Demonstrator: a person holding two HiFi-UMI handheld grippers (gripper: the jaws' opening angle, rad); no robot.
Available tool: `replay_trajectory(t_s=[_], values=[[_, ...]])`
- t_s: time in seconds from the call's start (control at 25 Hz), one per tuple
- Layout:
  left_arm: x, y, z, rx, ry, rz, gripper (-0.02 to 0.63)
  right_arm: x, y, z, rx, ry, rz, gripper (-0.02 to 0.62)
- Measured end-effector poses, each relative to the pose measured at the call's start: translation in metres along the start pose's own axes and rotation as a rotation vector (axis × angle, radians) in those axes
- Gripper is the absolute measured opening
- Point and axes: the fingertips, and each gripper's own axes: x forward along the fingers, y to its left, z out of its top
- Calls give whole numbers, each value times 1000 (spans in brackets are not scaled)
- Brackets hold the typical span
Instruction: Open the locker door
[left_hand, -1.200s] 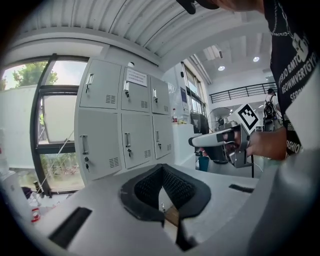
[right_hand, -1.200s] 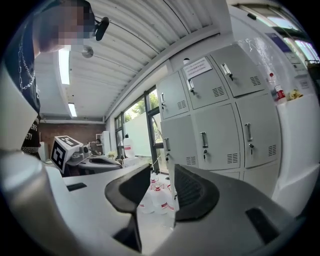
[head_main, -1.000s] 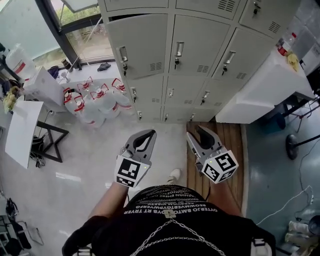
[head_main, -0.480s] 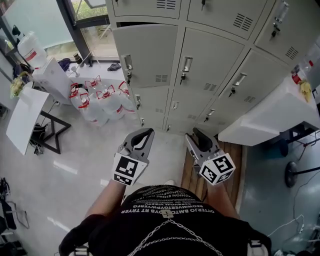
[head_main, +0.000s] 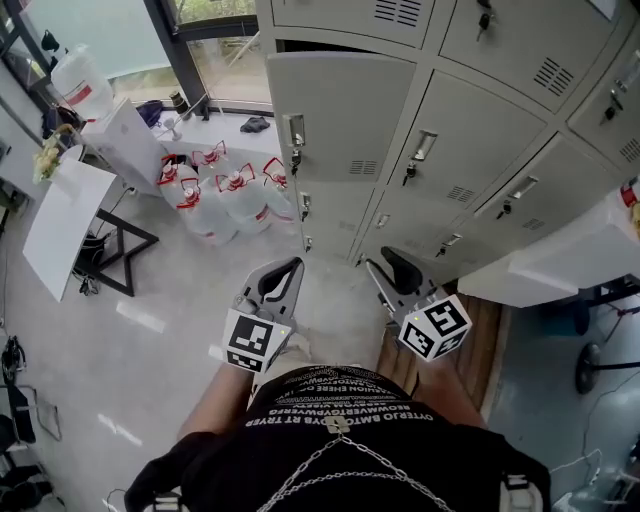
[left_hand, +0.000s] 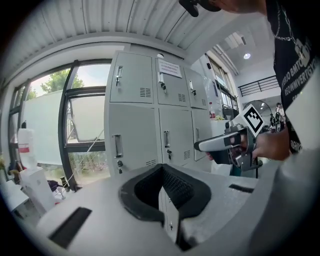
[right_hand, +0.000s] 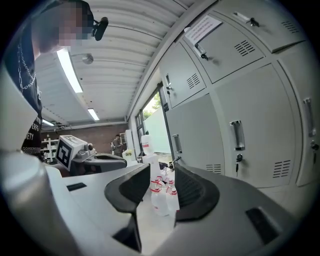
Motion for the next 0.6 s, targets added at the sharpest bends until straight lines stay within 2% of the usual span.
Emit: replay_trajectory(t_s=[0.28,0.6], values=[[41,87,14,39,-28,-69,0,93,-8,17,32,-11,-23,130],[71,182,7,28,-38,-121,0,202,-26,34,11,-7,-91,135]])
